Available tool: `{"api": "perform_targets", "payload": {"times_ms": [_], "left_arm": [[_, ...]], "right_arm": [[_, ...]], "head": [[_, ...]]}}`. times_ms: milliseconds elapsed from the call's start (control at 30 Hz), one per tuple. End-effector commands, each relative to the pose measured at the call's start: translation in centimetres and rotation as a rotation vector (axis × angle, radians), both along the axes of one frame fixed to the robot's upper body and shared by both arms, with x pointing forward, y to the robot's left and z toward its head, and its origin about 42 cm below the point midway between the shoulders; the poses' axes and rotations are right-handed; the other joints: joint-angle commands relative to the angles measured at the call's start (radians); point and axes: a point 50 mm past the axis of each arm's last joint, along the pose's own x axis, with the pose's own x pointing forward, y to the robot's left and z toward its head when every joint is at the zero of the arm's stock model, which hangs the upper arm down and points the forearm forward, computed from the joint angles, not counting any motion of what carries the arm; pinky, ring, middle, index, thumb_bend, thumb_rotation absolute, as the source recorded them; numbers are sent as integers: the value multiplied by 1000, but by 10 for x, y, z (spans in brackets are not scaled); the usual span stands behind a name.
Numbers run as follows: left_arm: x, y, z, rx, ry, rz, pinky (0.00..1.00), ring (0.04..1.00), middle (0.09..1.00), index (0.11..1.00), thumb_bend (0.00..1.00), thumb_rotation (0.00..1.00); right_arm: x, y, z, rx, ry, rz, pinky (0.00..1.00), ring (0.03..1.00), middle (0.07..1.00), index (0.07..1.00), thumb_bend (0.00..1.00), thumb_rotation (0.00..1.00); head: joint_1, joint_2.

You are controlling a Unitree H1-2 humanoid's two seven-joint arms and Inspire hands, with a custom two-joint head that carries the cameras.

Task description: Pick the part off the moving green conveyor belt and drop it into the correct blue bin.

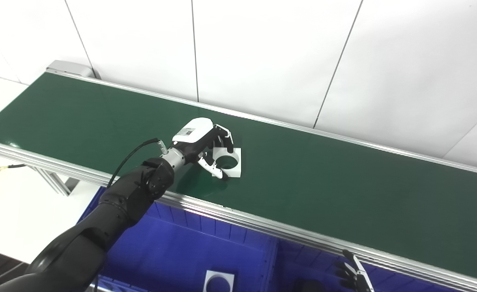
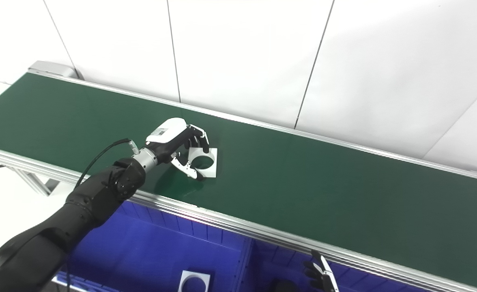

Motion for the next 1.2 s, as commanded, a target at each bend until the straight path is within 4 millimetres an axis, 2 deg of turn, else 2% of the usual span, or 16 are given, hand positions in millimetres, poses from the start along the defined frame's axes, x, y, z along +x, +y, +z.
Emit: {"api": "perform_targets", "payload": {"times_ms": [0,167,300,500,533,700,767,900,1067,1167], "left_arm": [[15,6,29,-12,-72,-6,433,441,506,493,499,0],[12,12,33,-27,-107,-1,474,457,516,474,499,0],[3,15,43,-82,-143,14,437,426,500,503,499,0],[-18,17,63,-194,-220,-4,422,430,519,488,498,0],[-23,18,66,-219,-230,-15,421,428,521,484,498,0],[-46,20,75,-302,-279,-60,462,464,509,480,499,0],[-60,22,75,-341,-273,-66,437,448,519,483,498,0],[-86,23,68,-392,-263,-88,402,421,523,496,497,0],[-113,20,52,-400,-221,-101,417,436,511,496,498,0],[-128,16,42,-397,-189,-118,449,454,505,489,499,0]], "right_arm": [[1,2,11,19,-68,-3,689,764,812,918,754,299],[2,2,11,25,-76,-1,732,780,814,919,739,262],[2,2,12,22,-74,-2,717,775,813,917,743,259],[1,4,16,9,-80,-2,669,764,816,919,747,270],[1,5,16,1,-84,-2,667,758,809,917,749,272],[0,6,20,-6,-85,0,699,766,806,913,764,275],[-1,8,21,-3,-86,0,688,759,803,909,774,260],[-2,13,25,3,-86,-12,684,753,790,898,792,250],[-5,19,28,-13,-82,-21,702,759,800,897,790,246],[-5,22,29,-26,-80,-32,693,754,794,895,802,247]], "head": [[0,1],[-9,8],[-25,20],[-66,35],[-80,49],[-130,77],[-185,82],[-227,102],[-289,125],[-333,154]]}}
